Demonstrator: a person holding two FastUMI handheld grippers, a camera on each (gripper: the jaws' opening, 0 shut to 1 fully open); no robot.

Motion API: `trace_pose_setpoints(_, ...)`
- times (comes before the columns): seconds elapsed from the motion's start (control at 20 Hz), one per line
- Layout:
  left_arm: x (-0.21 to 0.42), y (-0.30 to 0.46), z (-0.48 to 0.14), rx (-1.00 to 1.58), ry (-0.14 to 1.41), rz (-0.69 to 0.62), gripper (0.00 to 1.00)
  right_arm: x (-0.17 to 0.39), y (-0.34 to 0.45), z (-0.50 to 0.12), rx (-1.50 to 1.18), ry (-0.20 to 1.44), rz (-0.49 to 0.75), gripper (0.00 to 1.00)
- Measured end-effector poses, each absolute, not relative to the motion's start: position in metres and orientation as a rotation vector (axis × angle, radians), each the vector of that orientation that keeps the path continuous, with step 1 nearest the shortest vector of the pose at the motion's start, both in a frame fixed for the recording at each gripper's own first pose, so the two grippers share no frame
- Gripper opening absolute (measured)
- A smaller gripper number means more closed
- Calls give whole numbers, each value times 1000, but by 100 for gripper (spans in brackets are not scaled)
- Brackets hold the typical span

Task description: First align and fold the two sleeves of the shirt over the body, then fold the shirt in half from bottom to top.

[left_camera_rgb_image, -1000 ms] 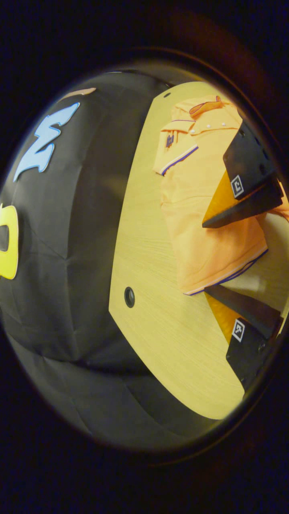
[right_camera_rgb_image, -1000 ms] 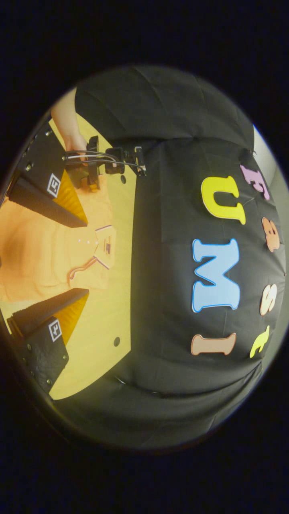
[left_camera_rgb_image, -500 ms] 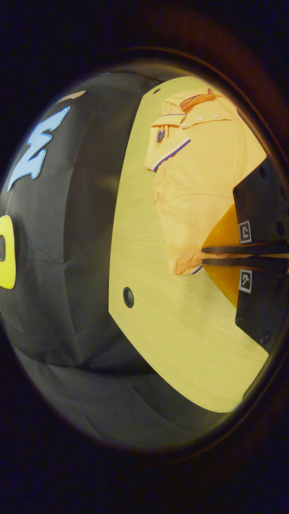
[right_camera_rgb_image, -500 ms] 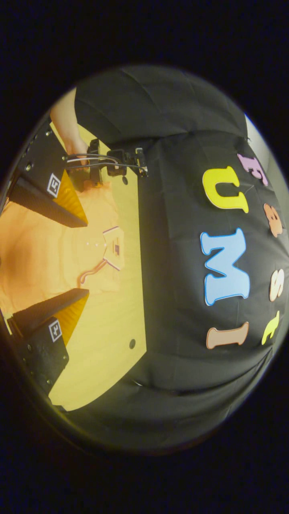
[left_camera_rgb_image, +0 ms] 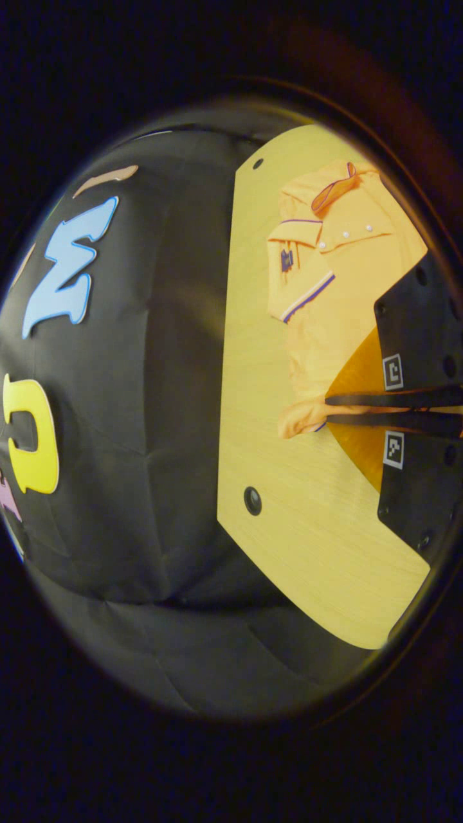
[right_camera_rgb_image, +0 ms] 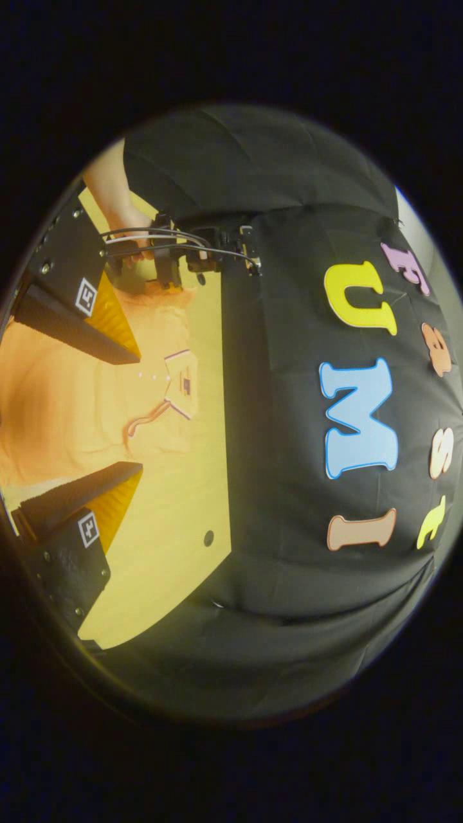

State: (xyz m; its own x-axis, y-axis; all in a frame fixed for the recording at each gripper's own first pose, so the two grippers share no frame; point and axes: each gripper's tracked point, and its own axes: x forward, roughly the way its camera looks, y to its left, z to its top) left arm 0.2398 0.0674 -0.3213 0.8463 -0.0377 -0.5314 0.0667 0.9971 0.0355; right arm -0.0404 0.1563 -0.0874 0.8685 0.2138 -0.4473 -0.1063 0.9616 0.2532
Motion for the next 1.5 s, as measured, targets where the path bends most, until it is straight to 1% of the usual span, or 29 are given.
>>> trace_pose_setpoints(0.05,239,59,-322,65,561,-68,9,-41,155,-88,225,492,170,93)
trace_pose_setpoints(0.15,235,40,-325,78,571,-97,9,-41,153,-89,221,492,166,95)
trace_pose_setpoints(0.35,228,11,-337,94,598,-146,9,-42,149,-99,231,507,154,95)
trace_pose_setpoints(0.45,223,2,-344,95,615,-168,10,-45,145,-103,243,516,146,93)
trace_pose_setpoints(0.5,222,-2,-346,89,622,-179,9,-48,143,-104,246,522,142,95)
trace_pose_setpoints(0.55,220,-7,-349,82,631,-195,11,-52,142,-105,252,527,137,95)
trace_pose_setpoints(0.6,219,-11,-353,82,643,-209,10,-52,144,-108,258,532,130,95)
trace_pose_setpoints(0.65,218,-12,-357,92,653,-218,13,-53,145,-110,266,538,123,95)
trace_pose_setpoints(0.7,217,-14,-360,97,656,-229,14,-54,145,-112,272,543,115,95)
trace_pose_setpoints(0.75,217,-15,-360,99,658,-234,19,-54,145,-113,275,546,105,95)
trace_pose_setpoints(0.8,216,-15,-360,97,661,-239,19,-56,145,-113,275,547,95,93)
trace_pose_setpoints(0.9,212,-18,-360,80,668,-256,20,-59,145,-115,274,550,77,95)
trace_pose_setpoints(0.95,209,-17,-361,71,676,-264,23,-59,145,-117,273,551,68,95)
trace_pose_setpoints(1.0,204,-21,-360,57,681,-282,28,-59,144,-117,274,549,60,95)
trace_pose_setpoints(1.05,199,-22,-358,54,685,-294,42,-60,144,-118,272,547,56,94)
trace_pose_setpoints(1.1,193,-20,-354,61,679,-304,53,-59,143,-119,268,545,54,95)
trace_pose_setpoints(1.35,161,-17,-333,57,649,-336,82,-62,138,-125,257,536,69,94)
trace_pose_setpoints(1.4,153,-15,-328,50,651,-332,81,-65,138,-127,255,538,78,94)
trace_pose_setpoints(1.5,137,-12,-320,39,647,-330,85,-70,136,-131,243,539,95,94)
